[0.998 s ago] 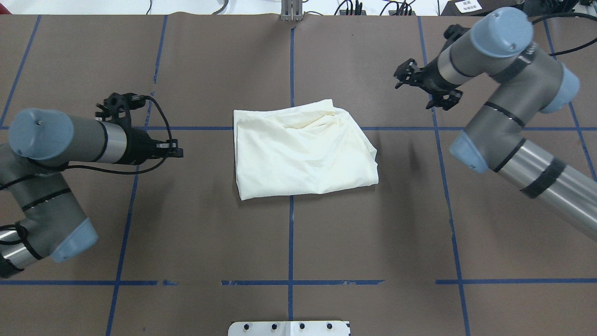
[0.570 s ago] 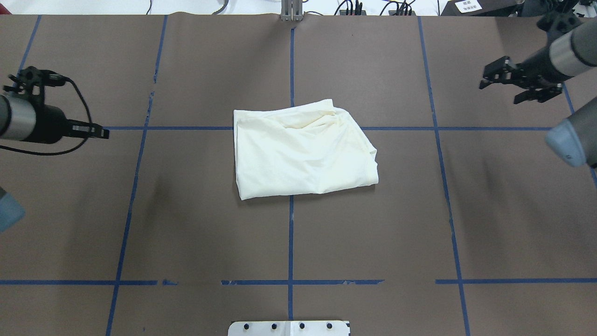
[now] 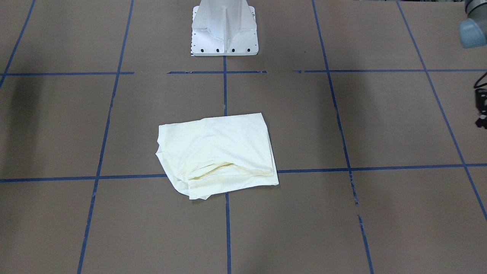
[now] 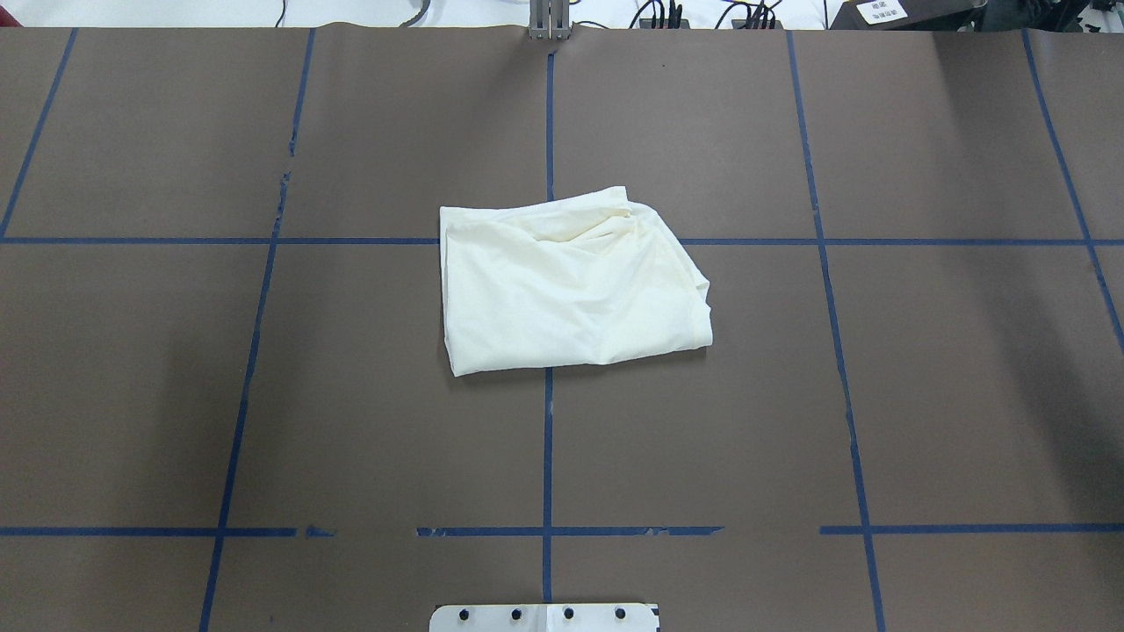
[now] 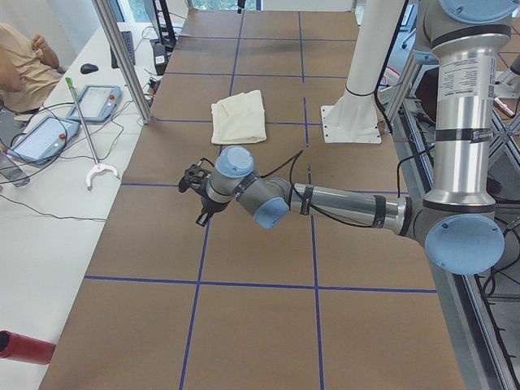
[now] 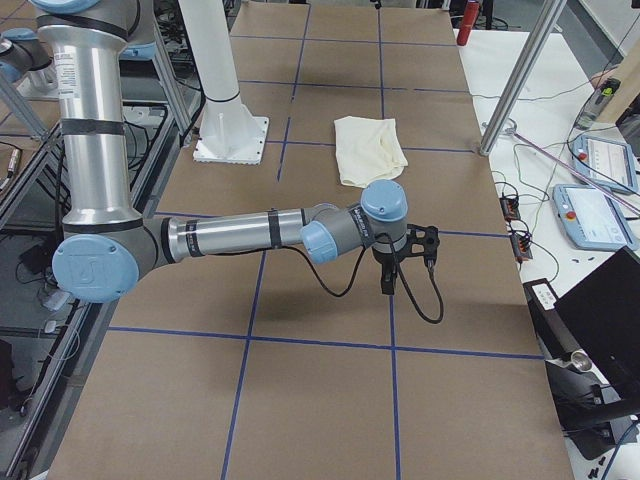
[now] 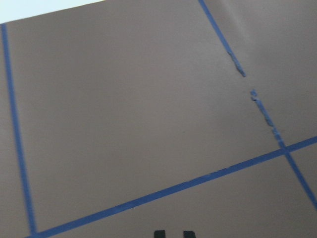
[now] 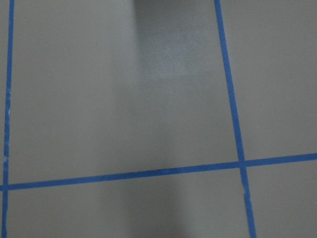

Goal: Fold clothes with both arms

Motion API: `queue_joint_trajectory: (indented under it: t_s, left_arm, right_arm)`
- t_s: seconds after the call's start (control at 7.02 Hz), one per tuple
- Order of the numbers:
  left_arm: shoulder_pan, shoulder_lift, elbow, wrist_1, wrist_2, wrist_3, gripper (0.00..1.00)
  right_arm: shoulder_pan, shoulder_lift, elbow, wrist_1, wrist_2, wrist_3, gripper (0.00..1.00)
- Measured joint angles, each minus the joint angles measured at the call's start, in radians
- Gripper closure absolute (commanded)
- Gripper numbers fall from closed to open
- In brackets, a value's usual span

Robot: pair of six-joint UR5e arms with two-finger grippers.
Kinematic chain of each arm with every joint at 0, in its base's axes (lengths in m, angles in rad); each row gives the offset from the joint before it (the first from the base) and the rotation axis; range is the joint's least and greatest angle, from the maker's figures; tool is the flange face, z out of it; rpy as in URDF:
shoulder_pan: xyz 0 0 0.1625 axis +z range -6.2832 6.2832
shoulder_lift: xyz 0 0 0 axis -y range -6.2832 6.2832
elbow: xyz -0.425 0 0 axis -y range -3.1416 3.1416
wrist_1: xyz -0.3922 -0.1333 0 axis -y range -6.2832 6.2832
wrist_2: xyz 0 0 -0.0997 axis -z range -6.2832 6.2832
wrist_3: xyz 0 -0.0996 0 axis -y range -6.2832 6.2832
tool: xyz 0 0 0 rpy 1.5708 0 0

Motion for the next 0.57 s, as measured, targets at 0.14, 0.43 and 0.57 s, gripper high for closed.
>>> queue_joint_trajectory:
  t_s: [0.14,0.43,0.57]
  left_arm:
    - [-0.054,-0.028,-0.044,0.165,-0.005,0.083,0.12]
    - [-0.087,0.001,-0.148,0.384,-0.032,0.132,0.0]
    - [-0.091,0.082,-0.2,0.414,-0.079,0.133,0.0]
  right_arm:
    - [0.022,0.001,0.068,-0.161,-0.011,-0.111,0.0]
    - [0.021,-0.027,0.154,-0.319,-0.05,-0.218,0.0]
    - [0.002,-0.056,0.163,-0.312,-0.056,-0.229,0.0]
